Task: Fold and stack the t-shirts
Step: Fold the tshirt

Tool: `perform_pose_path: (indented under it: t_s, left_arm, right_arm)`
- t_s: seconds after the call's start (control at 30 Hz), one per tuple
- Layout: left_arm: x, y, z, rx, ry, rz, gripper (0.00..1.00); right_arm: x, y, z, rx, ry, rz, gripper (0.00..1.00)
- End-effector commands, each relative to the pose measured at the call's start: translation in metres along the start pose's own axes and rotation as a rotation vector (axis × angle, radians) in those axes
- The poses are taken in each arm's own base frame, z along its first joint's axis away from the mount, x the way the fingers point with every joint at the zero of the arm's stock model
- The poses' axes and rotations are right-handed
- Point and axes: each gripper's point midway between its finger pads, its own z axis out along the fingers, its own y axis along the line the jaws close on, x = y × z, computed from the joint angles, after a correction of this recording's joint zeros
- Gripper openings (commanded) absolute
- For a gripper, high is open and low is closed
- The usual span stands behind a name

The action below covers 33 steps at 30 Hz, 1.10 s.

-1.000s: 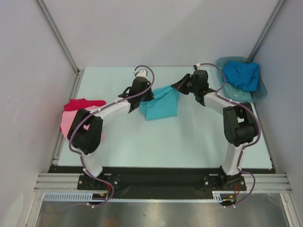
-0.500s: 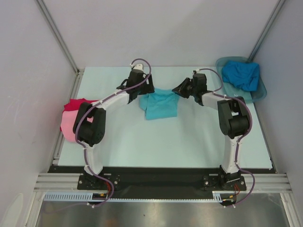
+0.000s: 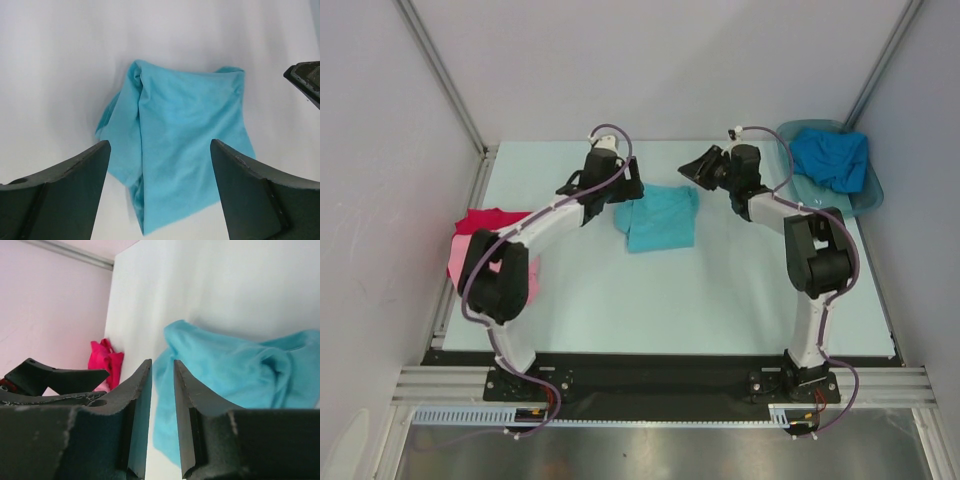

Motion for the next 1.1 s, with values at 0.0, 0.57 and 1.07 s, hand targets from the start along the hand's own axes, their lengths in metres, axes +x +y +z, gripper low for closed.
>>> perform_pose_path:
  t_s: [0.0, 0.57, 1.07]
  left_arm:
    - [-0.029, -0.024, -0.046, 0.084, -0.096, -0.034, 0.87]
    - [0.115, -0.006, -0.106, 0.136, -0.095, -0.098, 0.91]
    - [0.125, 0.022, -0.084, 0.133, -0.059, -0.197, 0.94]
  right_arm:
    - [-0.021, 0.087, -0.031, -0.17, -0.076, -0.111, 0.29]
    - [0.096, 0.0, -0.146, 0.07, 0.017, -0.077, 0.38]
    - [0.126, -0.054, -0.143, 0.072, 0.073, 0.028, 0.66]
